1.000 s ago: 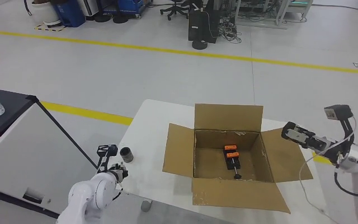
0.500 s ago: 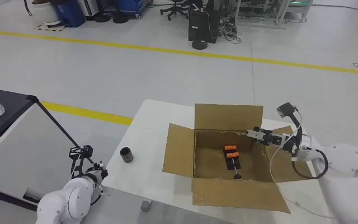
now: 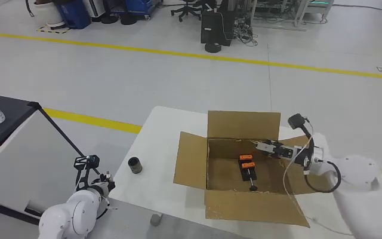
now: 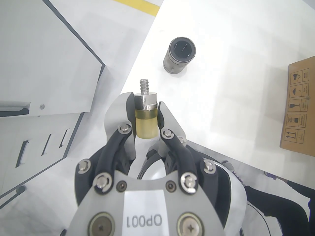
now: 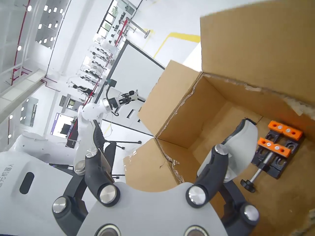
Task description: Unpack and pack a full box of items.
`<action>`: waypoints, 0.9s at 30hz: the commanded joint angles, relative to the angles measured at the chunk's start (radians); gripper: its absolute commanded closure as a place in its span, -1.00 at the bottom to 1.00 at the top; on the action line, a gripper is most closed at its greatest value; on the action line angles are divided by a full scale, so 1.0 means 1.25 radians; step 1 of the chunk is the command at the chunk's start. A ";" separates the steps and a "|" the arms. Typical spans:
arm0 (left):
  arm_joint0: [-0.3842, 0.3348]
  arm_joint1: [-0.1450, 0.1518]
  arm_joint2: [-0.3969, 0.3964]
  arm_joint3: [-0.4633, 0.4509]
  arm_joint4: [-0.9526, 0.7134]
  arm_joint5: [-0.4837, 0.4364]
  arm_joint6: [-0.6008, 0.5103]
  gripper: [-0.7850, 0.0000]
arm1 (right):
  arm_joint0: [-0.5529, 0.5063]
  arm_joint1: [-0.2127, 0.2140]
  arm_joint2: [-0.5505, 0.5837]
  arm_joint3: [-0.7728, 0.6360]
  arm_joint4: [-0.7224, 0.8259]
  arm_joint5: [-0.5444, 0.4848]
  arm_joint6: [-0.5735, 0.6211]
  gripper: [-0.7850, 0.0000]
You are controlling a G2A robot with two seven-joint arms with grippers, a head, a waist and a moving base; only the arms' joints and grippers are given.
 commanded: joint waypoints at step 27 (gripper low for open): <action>0.000 0.000 0.000 0.000 0.000 0.000 0.000 1.00 | 0.281 -0.137 -0.468 0.320 0.115 0.014 -0.073 -1.00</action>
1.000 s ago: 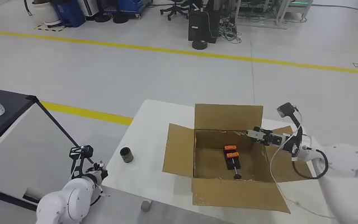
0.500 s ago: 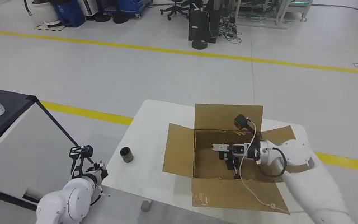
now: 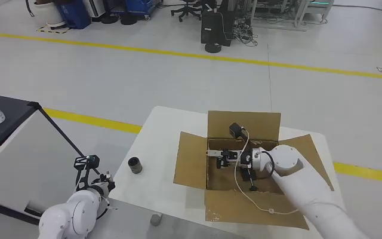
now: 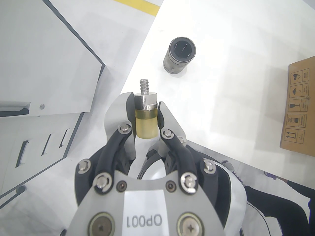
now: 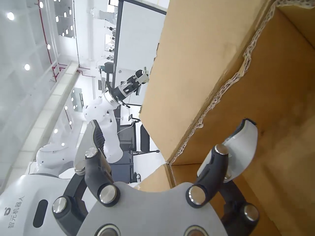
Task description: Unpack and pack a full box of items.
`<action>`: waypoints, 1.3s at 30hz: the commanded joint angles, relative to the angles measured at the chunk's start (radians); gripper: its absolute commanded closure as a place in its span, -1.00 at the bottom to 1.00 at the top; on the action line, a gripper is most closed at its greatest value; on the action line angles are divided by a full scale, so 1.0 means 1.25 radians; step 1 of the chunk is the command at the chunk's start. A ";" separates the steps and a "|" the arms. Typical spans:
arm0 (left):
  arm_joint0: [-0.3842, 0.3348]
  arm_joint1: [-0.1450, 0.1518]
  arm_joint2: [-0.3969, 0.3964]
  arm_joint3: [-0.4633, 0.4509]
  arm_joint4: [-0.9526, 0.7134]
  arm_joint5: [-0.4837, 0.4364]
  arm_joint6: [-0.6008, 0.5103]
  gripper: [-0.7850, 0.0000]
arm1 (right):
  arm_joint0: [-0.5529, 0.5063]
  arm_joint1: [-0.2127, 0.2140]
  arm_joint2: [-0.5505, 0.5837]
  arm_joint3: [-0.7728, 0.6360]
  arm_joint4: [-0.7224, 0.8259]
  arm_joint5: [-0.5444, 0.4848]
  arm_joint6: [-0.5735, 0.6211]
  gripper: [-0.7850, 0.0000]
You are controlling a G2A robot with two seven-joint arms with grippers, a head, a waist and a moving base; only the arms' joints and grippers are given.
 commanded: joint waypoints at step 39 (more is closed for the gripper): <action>0.000 0.000 0.000 0.000 0.000 0.000 0.000 1.00 | 0.164 -0.181 -0.179 0.261 0.135 -0.115 -0.016 -1.00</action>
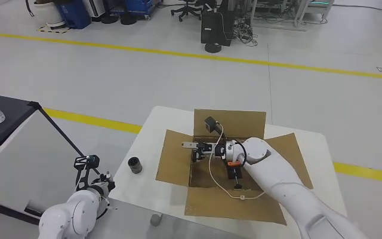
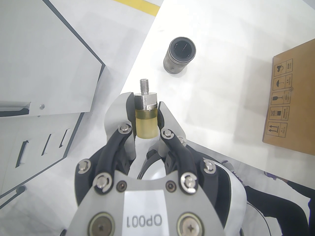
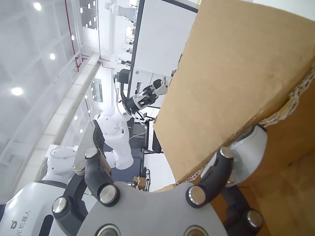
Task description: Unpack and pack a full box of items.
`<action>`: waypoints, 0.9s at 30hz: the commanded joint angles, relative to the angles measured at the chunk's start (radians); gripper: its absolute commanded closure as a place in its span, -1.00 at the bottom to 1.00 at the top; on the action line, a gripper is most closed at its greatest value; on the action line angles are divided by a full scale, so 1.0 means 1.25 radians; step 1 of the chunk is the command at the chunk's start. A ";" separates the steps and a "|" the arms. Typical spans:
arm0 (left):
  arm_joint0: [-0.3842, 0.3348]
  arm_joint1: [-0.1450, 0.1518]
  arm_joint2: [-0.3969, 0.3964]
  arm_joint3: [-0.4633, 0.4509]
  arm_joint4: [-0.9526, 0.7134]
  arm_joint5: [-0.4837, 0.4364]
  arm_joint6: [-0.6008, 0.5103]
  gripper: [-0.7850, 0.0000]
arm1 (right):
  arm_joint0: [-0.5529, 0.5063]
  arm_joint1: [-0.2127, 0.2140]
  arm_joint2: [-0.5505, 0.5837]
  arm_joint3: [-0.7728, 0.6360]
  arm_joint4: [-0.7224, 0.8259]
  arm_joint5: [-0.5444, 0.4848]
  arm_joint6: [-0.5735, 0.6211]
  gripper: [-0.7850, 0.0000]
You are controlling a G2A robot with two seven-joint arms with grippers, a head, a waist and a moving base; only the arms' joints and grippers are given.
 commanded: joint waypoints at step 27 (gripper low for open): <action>0.000 0.000 0.000 0.000 0.000 0.000 0.000 1.00 | -0.353 0.221 0.690 -0.450 0.113 0.129 0.401 -1.00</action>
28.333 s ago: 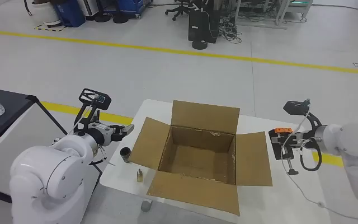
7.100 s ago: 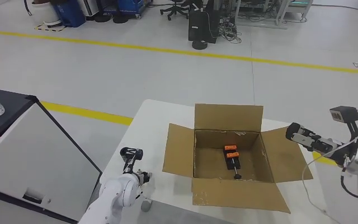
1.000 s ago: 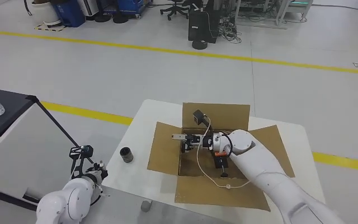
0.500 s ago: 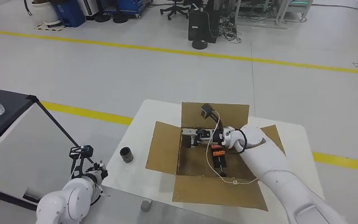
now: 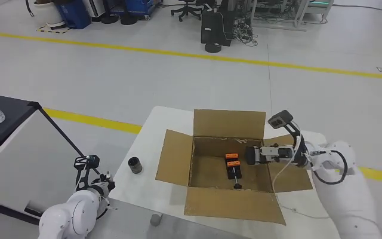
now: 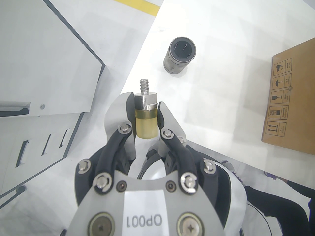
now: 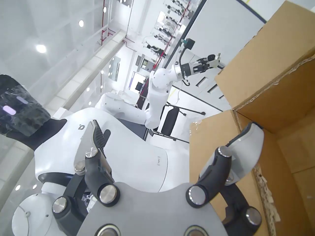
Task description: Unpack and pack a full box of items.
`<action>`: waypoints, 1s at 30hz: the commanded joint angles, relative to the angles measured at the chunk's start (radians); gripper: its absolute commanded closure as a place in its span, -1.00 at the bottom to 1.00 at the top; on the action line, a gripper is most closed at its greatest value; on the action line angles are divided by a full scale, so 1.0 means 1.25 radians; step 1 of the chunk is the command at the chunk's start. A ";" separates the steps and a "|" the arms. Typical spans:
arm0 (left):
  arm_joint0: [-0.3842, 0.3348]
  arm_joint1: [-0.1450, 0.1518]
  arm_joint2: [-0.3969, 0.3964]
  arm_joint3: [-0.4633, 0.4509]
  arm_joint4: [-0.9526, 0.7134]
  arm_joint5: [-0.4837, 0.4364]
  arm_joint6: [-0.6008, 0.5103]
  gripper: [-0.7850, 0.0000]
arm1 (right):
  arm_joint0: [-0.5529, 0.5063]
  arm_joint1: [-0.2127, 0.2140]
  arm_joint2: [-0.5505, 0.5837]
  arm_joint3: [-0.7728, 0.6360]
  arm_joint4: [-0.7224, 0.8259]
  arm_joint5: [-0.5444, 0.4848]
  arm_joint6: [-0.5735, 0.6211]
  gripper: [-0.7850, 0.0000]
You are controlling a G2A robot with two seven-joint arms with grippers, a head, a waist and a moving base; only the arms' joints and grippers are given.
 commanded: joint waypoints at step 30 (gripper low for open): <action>0.037 -0.001 -0.011 -0.081 0.018 -0.014 0.088 1.00 | -0.110 0.025 0.190 -0.011 0.064 0.000 -0.076 -1.00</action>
